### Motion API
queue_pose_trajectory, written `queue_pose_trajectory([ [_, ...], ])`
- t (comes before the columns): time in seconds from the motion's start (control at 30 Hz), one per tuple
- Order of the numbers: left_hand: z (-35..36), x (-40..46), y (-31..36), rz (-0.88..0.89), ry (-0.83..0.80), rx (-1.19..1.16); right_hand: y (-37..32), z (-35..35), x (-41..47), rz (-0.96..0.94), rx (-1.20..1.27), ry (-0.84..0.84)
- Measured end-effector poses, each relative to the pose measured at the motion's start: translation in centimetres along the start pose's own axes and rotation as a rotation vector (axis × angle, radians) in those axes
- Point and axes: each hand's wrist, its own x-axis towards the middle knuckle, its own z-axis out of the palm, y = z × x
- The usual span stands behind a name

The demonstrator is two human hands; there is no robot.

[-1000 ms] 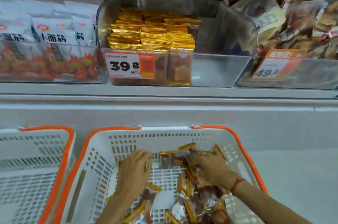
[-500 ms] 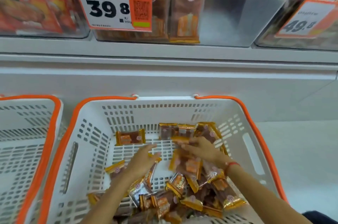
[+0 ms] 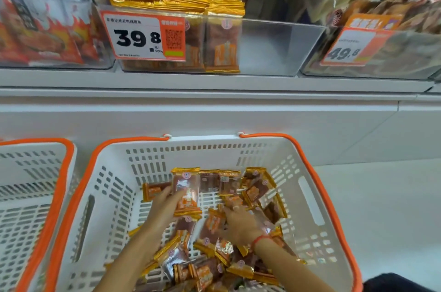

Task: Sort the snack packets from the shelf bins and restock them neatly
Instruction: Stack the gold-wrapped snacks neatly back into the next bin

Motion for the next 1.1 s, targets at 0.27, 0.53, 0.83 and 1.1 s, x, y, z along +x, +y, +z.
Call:
queue_pose_trajectory([
  [0.27, -0.3, 0.4, 1.6, -0.014, -0.093, -0.149, -3.6, 1.3, 0.4, 0.166, -0.249, 0.021],
  [0.53, -1.9, 0.6, 2.4, 0.049, -0.005, -0.001, -1.7, -6.0, -0.4, -0.058, 0.623, 0.195],
  [0.83, -1.1, -0.6, 4.0, 0.003, -0.107, -0.09, -2.8, -13.1, -4.8, -0.248, 1.157, 0.045],
  [1.1, 0.9, -1.6, 5.5, -0.014, -0.234, -0.195, -4.9, -13.0, -5.5, -0.261, 1.1, 0.325],
])
